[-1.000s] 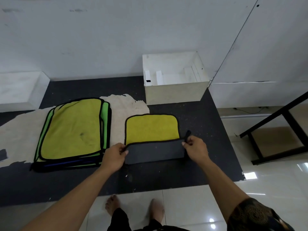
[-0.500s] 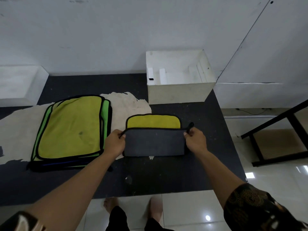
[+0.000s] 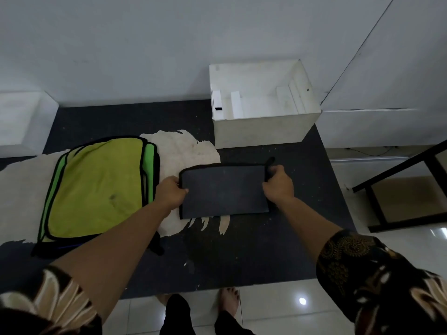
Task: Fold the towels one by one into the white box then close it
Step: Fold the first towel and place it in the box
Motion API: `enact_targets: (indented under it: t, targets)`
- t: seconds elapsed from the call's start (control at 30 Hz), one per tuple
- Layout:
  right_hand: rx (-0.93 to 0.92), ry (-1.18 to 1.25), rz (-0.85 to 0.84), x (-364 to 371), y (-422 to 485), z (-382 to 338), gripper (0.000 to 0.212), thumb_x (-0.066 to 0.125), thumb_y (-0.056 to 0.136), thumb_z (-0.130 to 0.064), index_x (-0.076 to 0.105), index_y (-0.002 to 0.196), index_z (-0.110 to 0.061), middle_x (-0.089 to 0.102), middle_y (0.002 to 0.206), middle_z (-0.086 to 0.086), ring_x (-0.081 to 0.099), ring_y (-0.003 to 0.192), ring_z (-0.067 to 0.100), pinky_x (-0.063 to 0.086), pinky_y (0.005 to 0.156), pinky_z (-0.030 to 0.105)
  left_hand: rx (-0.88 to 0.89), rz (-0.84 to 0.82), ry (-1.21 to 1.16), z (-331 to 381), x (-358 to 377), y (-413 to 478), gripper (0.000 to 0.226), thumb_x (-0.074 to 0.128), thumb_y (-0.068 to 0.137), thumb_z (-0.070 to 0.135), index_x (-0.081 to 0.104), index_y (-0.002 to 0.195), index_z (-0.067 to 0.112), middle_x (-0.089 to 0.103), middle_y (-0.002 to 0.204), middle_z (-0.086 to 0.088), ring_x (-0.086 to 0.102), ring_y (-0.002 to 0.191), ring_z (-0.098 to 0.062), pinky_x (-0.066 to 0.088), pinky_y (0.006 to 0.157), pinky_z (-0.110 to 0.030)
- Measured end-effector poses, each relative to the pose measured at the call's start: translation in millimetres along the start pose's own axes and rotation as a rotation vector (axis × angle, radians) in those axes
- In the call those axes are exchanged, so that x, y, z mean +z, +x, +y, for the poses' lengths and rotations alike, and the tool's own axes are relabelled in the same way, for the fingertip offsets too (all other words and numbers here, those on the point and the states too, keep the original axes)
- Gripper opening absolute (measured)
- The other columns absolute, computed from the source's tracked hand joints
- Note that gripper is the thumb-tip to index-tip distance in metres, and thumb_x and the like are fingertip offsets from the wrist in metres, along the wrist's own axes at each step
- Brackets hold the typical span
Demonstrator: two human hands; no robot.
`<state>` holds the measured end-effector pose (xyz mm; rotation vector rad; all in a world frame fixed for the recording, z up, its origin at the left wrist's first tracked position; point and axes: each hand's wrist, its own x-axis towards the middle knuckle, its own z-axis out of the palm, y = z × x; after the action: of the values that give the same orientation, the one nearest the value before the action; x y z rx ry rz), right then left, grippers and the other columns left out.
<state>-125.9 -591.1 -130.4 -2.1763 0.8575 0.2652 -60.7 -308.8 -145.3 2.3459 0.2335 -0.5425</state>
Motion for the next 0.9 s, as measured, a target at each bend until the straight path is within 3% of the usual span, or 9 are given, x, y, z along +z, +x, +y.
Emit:
enact_targets:
  t: [0.1, 0.27, 0.4, 0.5, 0.57, 0.6, 0.67, 0.77, 0.9]
  targets:
    - [0.034, -0.063, 0.048, -3.2, -9.1, -1.4, 0.044, 0.067, 0.089, -0.021, 0.044, 0.125, -0.012, 0.061, 0.117, 0.014, 0.060, 0.100, 0.031, 0.044, 0.070, 0.034, 0.011, 0.090, 0.046, -1.8, 0.9, -6.9, 0.019, 0.065, 0.085, 0.011, 0.065, 0.101, 0.002, 0.069, 0.098, -0.014, 0.063, 0.094, -0.029, 0.051, 0.079, -0.034]
    - [0.122, -0.213, 0.056, 14.1, -43.0, 4.8, 0.060, 0.068, 0.087, -0.043, 0.042, 0.127, -0.007, 0.056, 0.123, 0.016, 0.059, 0.109, 0.034, 0.045, 0.076, 0.036, -0.097, 0.074, -0.035, -15.5, 23.3, -31.1, 0.045, 0.072, 0.078, 0.023, 0.055, 0.112, 0.000, 0.063, 0.109, -0.011, 0.062, 0.094, -0.026, 0.053, 0.074, -0.032]
    - [0.168, -0.181, 0.066, 28.1, -56.3, 1.2, 0.047, 0.058, 0.095, -0.037, 0.039, 0.125, -0.005, 0.058, 0.120, 0.016, 0.060, 0.104, 0.031, 0.040, 0.070, 0.032, -0.213, 0.060, -0.079, -16.2, 37.7, -43.0, 0.046, 0.064, 0.088, 0.026, 0.050, 0.120, -0.004, 0.061, 0.113, -0.016, 0.061, 0.098, -0.030, 0.047, 0.071, -0.029]
    - [0.219, -0.162, 0.069, 20.9, -52.7, -3.0, 0.038, 0.055, 0.097, -0.032, 0.047, 0.121, -0.004, 0.062, 0.115, 0.015, 0.061, 0.101, 0.030, 0.040, 0.069, 0.031, -0.246, 0.070, -0.162, -17.7, 33.0, -39.9, 0.043, 0.054, 0.093, 0.025, 0.053, 0.119, -0.010, 0.064, 0.107, -0.022, 0.062, 0.088, -0.030, 0.049, 0.065, -0.031]
    - [0.230, -0.152, 0.058, 14.2, -49.8, 0.0, 0.032, 0.056, 0.097, -0.031, 0.055, 0.115, -0.005, 0.064, 0.112, 0.014, 0.062, 0.099, 0.029, 0.042, 0.069, 0.030, -0.219, 0.073, -0.177, -17.6, 26.8, -41.2, 0.031, 0.054, 0.092, 0.013, 0.058, 0.109, -0.012, 0.062, 0.084, -0.020, 0.059, 0.074, -0.028, 0.046, 0.060, -0.032]
    - [0.227, -0.154, 0.050, 11.3, -48.9, 3.3, 0.030, 0.056, 0.096, -0.031, 0.058, 0.111, -0.004, 0.065, 0.111, 0.013, 0.063, 0.097, 0.029, 0.043, 0.069, 0.030, -0.206, 0.057, -0.177, -18.5, 24.4, -42.0, 0.015, 0.053, 0.089, 0.005, 0.063, 0.093, -0.007, 0.054, 0.069, -0.012, 0.053, 0.064, -0.023, 0.040, 0.055, -0.030]
    - [0.223, -0.160, 0.036, 5.4, -49.6, 9.9, 0.030, 0.056, 0.096, -0.031, 0.062, 0.109, -0.004, 0.065, 0.110, 0.013, 0.063, 0.097, 0.029, 0.042, 0.070, 0.028, -0.193, -0.001, -0.175, -18.5, 21.4, -46.4, 0.024, 0.054, 0.086, -0.004, 0.055, 0.067, 0.010, 0.050, 0.066, -0.004, 0.050, 0.066, -0.019, 0.041, 0.063, -0.027]
    - [0.239, -0.140, 0.024, -1.4, -53.9, 21.5, 0.031, 0.055, 0.096, -0.031, 0.062, 0.109, -0.004, 0.065, 0.110, 0.013, 0.061, 0.091, 0.027, 0.041, 0.069, 0.028, -0.172, -0.086, -0.195, -21.9, 21.8, -47.0, 0.017, 0.057, 0.085, -0.004, 0.058, 0.085, 0.013, 0.064, 0.096, -0.014, 0.062, 0.091, -0.029, 0.053, 0.082, -0.034]
    - [0.206, -0.135, 0.022, -6.6, -61.8, 30.8, 0.024, 0.057, 0.094, -0.023, 0.060, 0.107, -0.004, 0.065, 0.109, 0.014, 0.059, 0.087, 0.026, 0.040, 0.067, 0.028, -0.147, -0.114, -0.224, -16.8, 23.8, -55.6, 0.022, 0.060, 0.085, -0.002, 0.055, 0.101, 0.013, 0.064, 0.097, -0.011, 0.063, 0.084, -0.025, 0.051, 0.066, -0.030]
